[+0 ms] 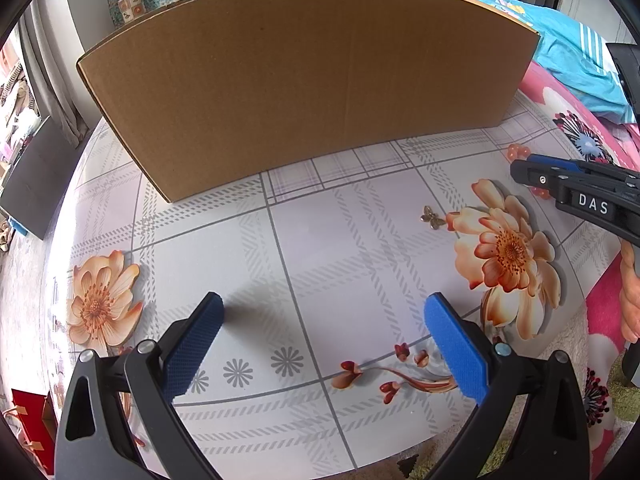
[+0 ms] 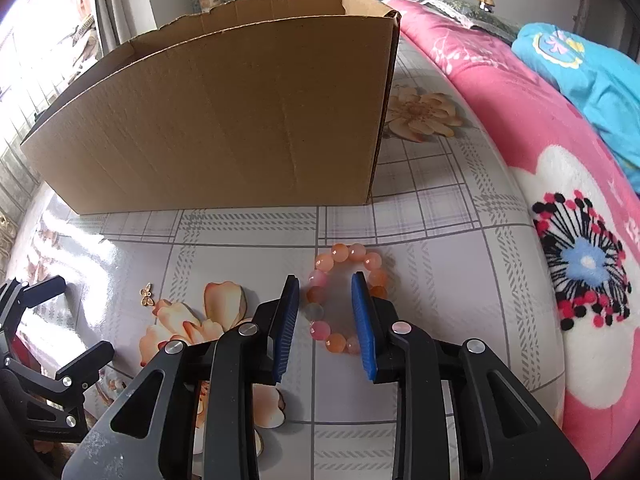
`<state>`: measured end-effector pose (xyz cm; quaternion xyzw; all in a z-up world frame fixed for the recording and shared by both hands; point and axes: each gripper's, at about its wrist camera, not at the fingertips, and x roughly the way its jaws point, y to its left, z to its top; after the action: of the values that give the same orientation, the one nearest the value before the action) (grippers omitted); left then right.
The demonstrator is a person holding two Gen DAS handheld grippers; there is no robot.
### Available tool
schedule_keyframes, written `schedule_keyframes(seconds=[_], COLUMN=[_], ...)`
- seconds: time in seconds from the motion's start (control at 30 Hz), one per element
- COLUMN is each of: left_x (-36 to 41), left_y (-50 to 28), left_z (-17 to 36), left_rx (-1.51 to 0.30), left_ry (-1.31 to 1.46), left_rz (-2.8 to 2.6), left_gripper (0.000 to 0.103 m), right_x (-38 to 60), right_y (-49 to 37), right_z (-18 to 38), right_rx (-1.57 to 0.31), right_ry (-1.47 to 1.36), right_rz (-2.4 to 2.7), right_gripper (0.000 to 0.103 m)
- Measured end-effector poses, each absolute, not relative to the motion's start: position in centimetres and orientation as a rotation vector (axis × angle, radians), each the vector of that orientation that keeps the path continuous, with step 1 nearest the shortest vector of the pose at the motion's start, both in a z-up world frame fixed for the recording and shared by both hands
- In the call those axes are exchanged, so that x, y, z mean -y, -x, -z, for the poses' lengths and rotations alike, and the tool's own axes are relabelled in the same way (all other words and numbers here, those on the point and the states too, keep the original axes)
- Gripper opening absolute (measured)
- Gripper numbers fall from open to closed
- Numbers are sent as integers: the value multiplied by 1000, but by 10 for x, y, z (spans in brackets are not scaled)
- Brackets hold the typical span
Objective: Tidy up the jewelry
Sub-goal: 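Position the open right gripper around the peach bead bracelet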
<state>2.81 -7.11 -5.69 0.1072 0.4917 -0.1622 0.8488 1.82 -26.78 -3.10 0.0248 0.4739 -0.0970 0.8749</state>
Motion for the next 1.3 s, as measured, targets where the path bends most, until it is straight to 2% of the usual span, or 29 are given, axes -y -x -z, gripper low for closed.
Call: schedule_keyframes(seconds=[0.27, 1.17, 1.3], left_x=[72, 71, 71], left_y=[-29, -29, -29], left_z=[56, 56, 57], left_rx=[-1037, -1038, -1038], left_ry=[-225, -226, -226], left_rz=[338, 340, 340], left_gripper=[99, 99, 99], right_x=[259, 233, 226], right_y=[-18, -19, -19], right_z=[31, 34, 37], right_rx=[-998, -1030, -1029], right_ry=[-56, -195, -209], right_rz=[187, 42, 32], right_gripper=[8, 8, 11])
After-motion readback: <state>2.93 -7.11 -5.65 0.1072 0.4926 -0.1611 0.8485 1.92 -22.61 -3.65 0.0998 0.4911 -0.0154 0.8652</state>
